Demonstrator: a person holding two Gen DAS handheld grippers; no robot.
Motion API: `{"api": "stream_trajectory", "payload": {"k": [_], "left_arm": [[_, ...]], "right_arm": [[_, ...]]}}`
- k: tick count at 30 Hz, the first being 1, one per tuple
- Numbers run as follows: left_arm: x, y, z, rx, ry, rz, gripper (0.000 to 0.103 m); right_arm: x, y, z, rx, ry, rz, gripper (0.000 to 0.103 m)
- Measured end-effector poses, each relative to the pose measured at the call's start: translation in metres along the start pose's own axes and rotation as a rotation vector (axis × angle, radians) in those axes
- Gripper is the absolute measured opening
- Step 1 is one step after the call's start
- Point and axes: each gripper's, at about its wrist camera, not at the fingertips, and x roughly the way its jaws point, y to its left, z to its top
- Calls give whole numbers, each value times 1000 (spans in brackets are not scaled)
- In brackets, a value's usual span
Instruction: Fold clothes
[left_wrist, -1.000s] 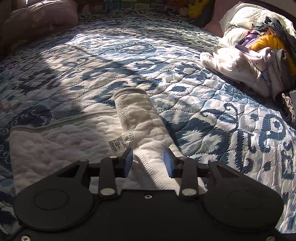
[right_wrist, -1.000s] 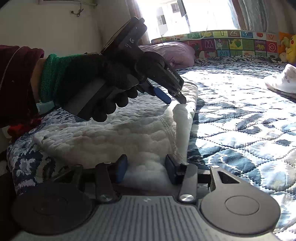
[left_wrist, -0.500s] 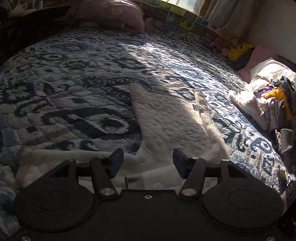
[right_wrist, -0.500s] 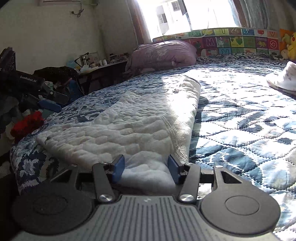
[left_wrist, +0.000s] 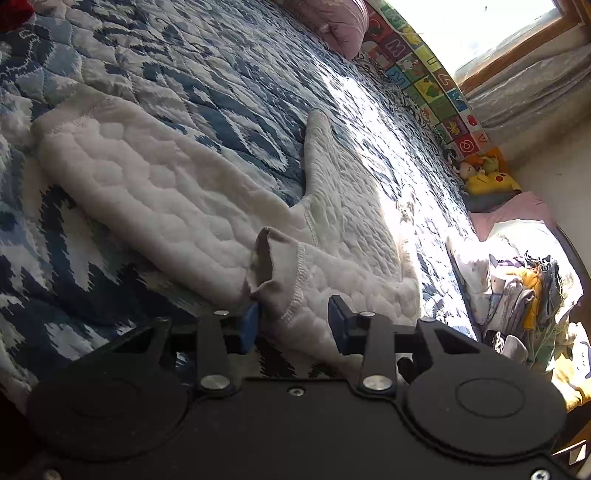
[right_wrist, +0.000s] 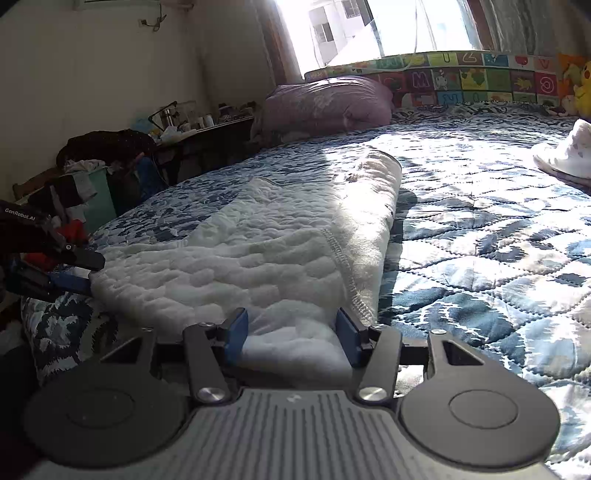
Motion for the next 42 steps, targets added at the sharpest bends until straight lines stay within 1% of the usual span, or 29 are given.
{"api": "stream_trajectory", "payload": {"k": [1, 3, 5, 7, 9, 11, 13, 14, 15, 16, 18, 22, 25, 28, 31, 33, 34, 35, 39, 42], "left_arm": [[0, -3, 0, 7, -10, -1, 27], [-1, -8, -1, 21, -30, -4, 11], [-2, -13, -1, 36, -51, -7, 9], [-2, -19, -2, 50, -71, -9, 8], [-3, -24, -3, 64, -91, -12, 7], [-4, -29, -3, 81, -112, -19, 6], [-9, -34, -2, 108, -134, -45, 6], [-10, -37, -2, 121, -142, -57, 6], [-11, -40, 0, 133, -145, -65, 6], [-11, -43, 2, 145, -148, -73, 6], [-11, -46, 4, 164, -150, -81, 6], [-12, -43, 6, 179, -140, -80, 5], [-13, -37, 7, 173, -125, -85, 5], [-16, -33, 7, 191, -110, -92, 5], [-16, -31, 7, 206, -98, -99, 5], [-16, -29, 7, 209, -90, -103, 5], [-16, -29, 6, 213, -86, -101, 5], [-15, -28, 6, 215, -83, -98, 5], [-13, -27, 7, 207, -81, -96, 5], [-13, -34, 7, 221, -85, -107, 5]], "right_arm": [[0, 1, 0, -4, 1, 2, 58], [-1, 1, 2, -10, 10, 17, 62], [-3, 0, 6, -2, 17, 39, 64], [-10, -8, 14, 48, 12, 84, 63], [-20, -20, 24, 122, -33, 126, 63], [-26, -35, 36, 183, -79, 120, 63], [-23, -55, 52, 234, -104, 84, 62], [-18, -65, 60, 245, -106, 59, 60], [-12, -75, 70, 249, -107, 39, 54], [-2, -83, 81, 237, -104, 27, 46], [20, -95, 101, 192, -87, 13, 38], [68, -111, 136, 112, -45, 7, 36], [103, -117, 152, 68, -11, 12, 36], [138, -120, 163, 8, 34, 18, 36], [167, -129, 162, -12, 89, 49, 36], [189, -125, 156, -65, 172, 112, 36], [200, -115, 149, -132, 226, 136, 36], [203, -109, 145, -175, 237, 134, 37], [207, -107, 141, -185, 225, 144, 37], [207, -103, 144, -197, 242, 128, 37]]}}
